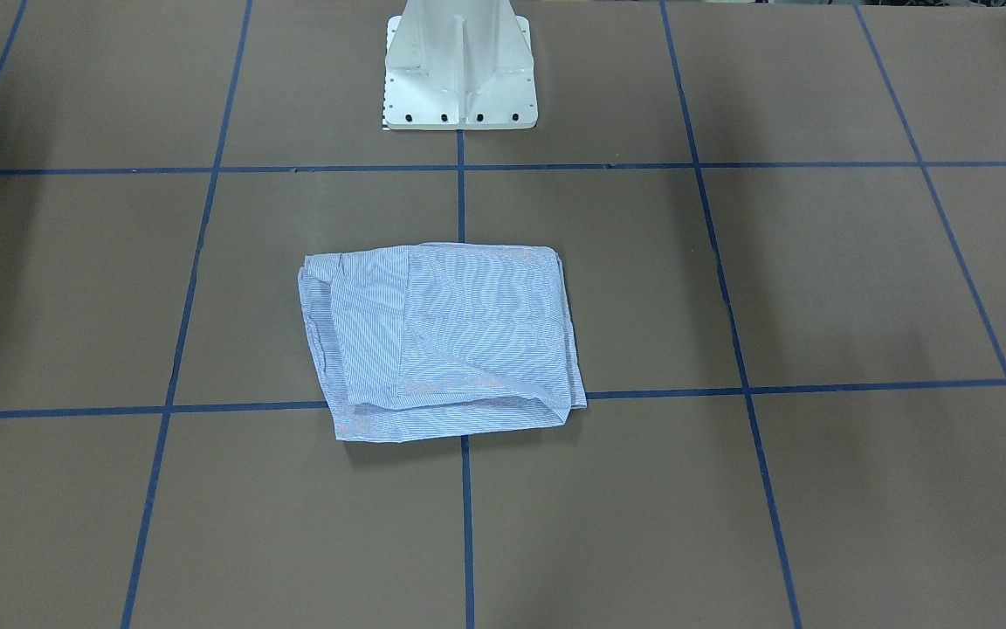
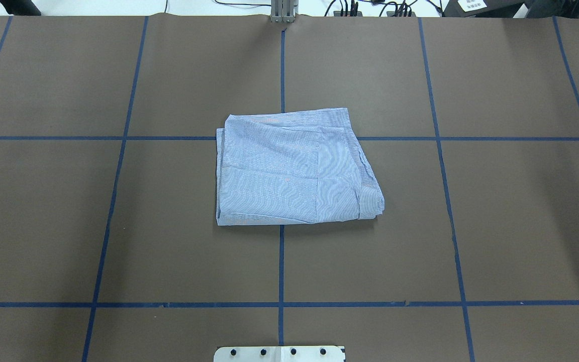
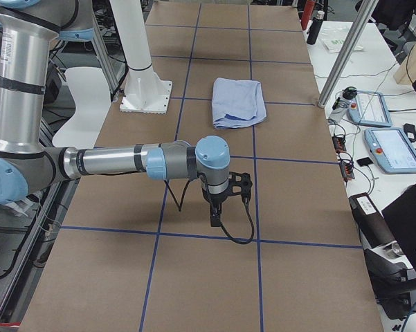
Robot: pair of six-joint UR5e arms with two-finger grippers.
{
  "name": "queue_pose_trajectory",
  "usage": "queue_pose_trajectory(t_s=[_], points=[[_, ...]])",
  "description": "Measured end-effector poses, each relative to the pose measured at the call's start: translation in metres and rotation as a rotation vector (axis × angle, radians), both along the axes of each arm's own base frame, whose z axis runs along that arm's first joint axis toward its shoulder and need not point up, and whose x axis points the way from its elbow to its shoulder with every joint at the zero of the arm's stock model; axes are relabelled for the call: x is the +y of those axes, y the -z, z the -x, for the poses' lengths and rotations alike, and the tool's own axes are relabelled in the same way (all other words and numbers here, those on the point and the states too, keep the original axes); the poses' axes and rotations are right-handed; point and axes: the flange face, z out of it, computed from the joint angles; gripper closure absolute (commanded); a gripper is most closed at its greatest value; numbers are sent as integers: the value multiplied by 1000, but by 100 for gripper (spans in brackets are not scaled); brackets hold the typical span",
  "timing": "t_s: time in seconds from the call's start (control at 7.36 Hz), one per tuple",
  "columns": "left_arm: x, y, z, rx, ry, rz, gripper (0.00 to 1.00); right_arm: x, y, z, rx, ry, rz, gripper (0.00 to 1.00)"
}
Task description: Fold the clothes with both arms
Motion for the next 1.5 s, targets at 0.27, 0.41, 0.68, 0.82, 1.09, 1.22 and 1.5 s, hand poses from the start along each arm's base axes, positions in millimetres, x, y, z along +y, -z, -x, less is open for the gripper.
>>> queue_pose_trajectory(t_s=[0.27, 0.41, 0.68, 0.82, 1.09, 1.22, 1.5], points=[[0, 7, 0, -6, 1, -13, 0, 0, 1, 0, -3, -1, 1, 0], [0, 9, 1, -8, 3, -14, 0, 0, 1, 0, -3, -1, 1, 0], [3, 6, 1, -10, 5, -5, 0, 0, 1, 0, -4, -1, 1, 0], [4, 5, 1, -10, 5, -3, 0, 0, 1, 1, -4, -1, 2, 0], [6, 4, 1, -10, 7, 0, 0, 0, 1, 1, -4, -2, 1, 0], [6, 4, 1, -9, 7, 1, 0, 0, 1, 0, -4, -3, 1, 0], [6, 4, 1, -9, 6, 2, 0, 0, 0, 0, -4, -1, 2, 0]])
